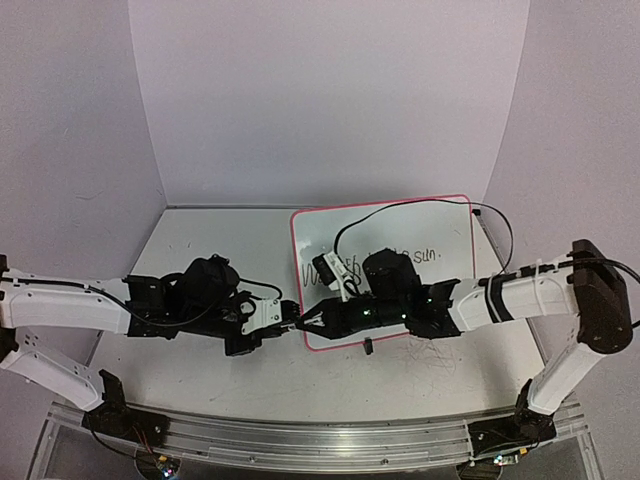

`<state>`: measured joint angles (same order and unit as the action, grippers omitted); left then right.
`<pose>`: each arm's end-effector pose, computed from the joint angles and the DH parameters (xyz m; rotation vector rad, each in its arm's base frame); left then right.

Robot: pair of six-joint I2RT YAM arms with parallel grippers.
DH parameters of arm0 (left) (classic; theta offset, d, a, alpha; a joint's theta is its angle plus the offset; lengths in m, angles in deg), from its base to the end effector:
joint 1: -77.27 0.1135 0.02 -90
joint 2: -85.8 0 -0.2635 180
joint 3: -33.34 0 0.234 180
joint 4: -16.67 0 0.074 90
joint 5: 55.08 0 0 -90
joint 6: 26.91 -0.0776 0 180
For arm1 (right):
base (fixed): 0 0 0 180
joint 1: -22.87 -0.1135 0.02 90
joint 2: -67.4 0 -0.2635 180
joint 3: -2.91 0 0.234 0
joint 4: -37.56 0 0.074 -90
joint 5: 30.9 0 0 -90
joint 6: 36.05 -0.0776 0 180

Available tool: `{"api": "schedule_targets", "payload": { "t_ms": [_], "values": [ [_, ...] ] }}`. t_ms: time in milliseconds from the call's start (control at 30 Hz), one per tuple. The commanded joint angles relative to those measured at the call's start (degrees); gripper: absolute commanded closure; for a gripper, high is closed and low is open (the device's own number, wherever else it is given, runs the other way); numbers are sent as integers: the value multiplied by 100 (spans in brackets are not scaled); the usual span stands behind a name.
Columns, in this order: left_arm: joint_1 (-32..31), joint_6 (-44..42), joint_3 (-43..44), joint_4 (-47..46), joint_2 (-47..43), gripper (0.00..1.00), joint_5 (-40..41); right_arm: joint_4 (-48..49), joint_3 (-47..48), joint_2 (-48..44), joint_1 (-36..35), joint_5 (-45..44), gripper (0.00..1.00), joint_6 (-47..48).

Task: Write a sentence on the whiteboard
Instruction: Insert the whiteboard marker without the cap into the pen cap.

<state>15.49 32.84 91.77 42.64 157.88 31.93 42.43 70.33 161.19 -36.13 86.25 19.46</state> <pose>0.1303 -0.2513 0.2124 1.6637 1.5668 -0.3494 0.1654 0.3441 0.2201 -0.8228 2.0792 1.4592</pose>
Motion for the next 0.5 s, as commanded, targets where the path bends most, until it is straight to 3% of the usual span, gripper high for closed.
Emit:
{"api": "schedule_targets", "payload": {
  "t_ms": [0,333,467],
  "values": [
    [-241,14,46,-1418,-387,100,-222,631,609,646,-443,130,100,-419],
    [-730,-197,-153,-1651,-404,100,703,1314,882,1159,-722,11,100,-1432],
    [-768,-265,-232,-1718,-507,100,866,1874,523,1101,-770,-238,100,-1981]
  ]
}}
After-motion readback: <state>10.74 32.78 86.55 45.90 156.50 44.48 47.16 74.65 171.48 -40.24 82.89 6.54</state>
